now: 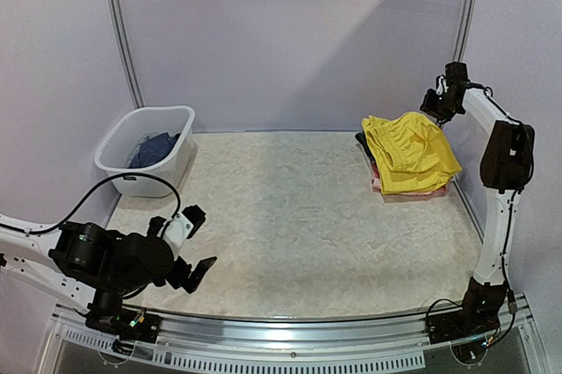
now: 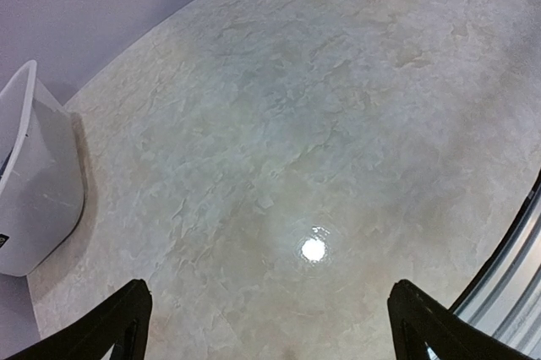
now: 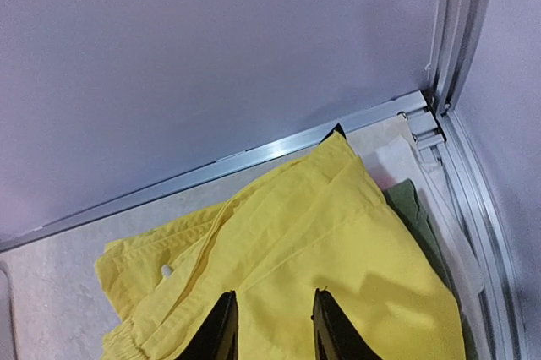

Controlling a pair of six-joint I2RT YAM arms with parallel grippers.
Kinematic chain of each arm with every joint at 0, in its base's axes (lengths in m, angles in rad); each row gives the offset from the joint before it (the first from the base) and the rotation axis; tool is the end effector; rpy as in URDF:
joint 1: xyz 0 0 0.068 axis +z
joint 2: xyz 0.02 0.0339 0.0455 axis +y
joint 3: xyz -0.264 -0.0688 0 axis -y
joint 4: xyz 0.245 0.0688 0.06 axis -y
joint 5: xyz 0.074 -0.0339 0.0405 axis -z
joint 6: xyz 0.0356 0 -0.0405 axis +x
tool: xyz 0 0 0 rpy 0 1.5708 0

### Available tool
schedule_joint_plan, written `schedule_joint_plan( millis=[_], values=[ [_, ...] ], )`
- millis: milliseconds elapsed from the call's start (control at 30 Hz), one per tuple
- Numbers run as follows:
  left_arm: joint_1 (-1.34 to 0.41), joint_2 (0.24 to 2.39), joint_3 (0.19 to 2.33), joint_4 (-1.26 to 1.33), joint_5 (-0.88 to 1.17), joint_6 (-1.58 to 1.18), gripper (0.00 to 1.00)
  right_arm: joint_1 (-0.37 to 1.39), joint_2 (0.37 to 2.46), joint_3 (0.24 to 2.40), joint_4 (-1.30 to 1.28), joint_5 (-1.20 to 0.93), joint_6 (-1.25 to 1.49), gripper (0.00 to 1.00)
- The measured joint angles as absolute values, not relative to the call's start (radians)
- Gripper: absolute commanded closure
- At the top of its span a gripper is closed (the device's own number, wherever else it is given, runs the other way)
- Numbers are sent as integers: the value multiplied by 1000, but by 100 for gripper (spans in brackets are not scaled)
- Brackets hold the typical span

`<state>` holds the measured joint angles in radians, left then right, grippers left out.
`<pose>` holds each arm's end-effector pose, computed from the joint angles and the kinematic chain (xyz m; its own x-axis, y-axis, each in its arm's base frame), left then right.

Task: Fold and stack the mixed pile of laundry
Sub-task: Smooth out the square-folded shorts at the corner of the board.

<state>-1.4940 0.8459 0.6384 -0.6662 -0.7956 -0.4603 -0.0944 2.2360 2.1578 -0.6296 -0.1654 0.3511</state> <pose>0.0377 -0.1581 0.2435 -0.3470 0.4579 -0.8184 0.5675 0.7973 0.2055 0.5130 -0.0427 0.2909 -0.6186 0.3993 -0.6766 0.1930 0.9121 0.3618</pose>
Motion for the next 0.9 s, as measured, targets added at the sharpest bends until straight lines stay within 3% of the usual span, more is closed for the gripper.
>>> schedule_joint_plan(
  millis=[367,900],
  values=[
    [-1491,867,639,-640,-800,-460,0,-114,2511,2317,-588,-268,363,70],
    [-1467,904,654,-606,-786,-445,0,-161,2544,2310,-519,-464,363,38]
  ],
)
